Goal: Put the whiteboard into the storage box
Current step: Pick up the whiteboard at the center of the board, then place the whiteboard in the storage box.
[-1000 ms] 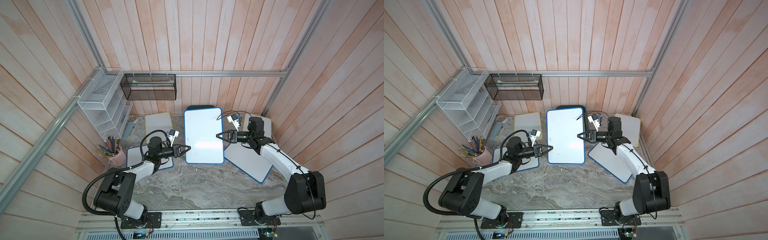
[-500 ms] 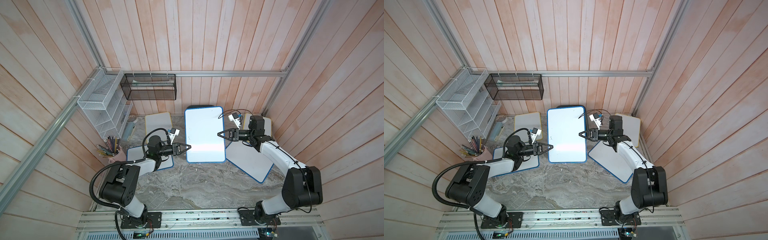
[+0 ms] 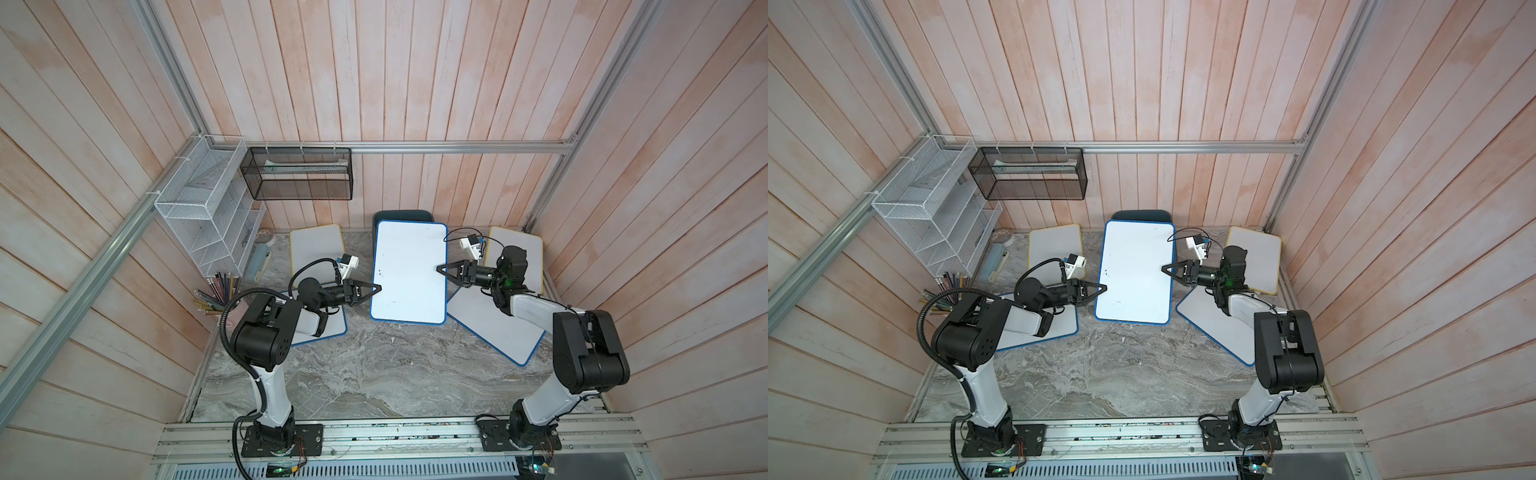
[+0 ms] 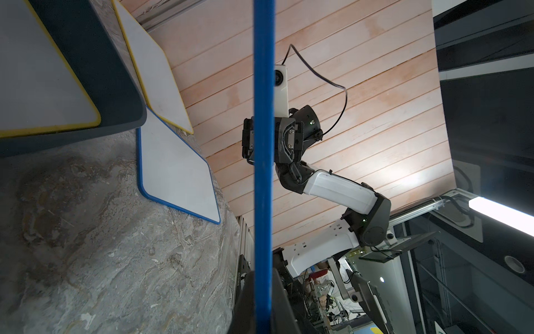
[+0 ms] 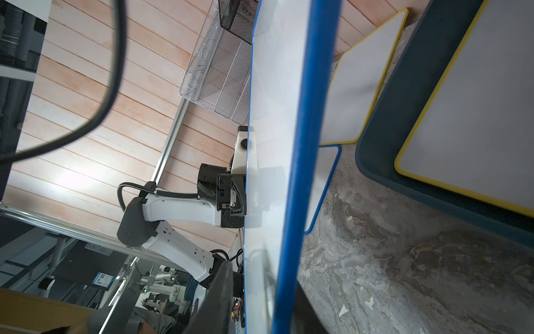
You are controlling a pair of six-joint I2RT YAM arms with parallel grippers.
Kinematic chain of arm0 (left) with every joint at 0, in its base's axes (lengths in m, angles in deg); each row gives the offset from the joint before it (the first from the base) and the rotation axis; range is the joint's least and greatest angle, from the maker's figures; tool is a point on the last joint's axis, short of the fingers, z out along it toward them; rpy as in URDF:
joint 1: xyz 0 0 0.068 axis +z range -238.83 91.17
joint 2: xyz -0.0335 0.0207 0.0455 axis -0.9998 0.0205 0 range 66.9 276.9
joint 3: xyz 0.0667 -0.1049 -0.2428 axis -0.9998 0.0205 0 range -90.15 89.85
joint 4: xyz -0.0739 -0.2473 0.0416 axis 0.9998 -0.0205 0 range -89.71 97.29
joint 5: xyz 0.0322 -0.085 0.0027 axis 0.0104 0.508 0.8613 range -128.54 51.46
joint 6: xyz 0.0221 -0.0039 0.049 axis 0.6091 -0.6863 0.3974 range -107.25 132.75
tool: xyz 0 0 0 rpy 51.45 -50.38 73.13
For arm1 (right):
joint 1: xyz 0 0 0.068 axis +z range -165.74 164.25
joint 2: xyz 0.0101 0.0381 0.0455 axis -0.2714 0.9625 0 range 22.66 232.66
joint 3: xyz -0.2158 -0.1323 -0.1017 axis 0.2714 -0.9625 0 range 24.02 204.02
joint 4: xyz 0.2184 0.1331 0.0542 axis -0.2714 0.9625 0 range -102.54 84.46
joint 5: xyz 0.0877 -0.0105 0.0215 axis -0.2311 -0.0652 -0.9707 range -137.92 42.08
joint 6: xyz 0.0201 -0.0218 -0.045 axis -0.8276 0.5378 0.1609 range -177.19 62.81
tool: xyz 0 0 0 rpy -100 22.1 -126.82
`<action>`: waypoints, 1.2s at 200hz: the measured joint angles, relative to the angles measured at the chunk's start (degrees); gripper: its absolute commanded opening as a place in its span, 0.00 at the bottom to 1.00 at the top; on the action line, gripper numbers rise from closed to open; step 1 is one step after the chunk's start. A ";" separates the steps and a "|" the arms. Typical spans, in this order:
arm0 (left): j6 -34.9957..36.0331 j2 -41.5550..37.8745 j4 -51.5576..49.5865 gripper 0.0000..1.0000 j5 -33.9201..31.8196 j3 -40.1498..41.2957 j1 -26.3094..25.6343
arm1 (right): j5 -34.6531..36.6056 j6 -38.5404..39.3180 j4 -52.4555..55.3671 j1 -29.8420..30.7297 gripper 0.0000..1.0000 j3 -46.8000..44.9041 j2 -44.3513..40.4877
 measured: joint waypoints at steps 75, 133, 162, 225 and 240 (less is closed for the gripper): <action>1.11 -0.02 -5.90 0.00 -3.04 -2.05 3.02 | 8.94 14.93 20.15 -0.07 0.49 6.01 0.15; 10.10 -2.97 -30.73 0.00 -11.26 -8.13 3.61 | 16.74 20.44 29.09 -0.17 0.49 6.64 1.49; 15.08 -4.07 -41.20 0.00 -15.02 -12.83 3.61 | 19.87 21.31 30.27 -0.26 0.49 6.64 1.53; 18.36 -0.59 -50.66 0.00 -18.47 -20.00 3.58 | 26.03 23.65 33.44 -0.55 0.49 6.19 1.55; 19.04 0.52 -52.63 0.00 -18.97 -21.59 3.61 | 26.93 24.06 34.07 -0.61 0.49 5.68 1.55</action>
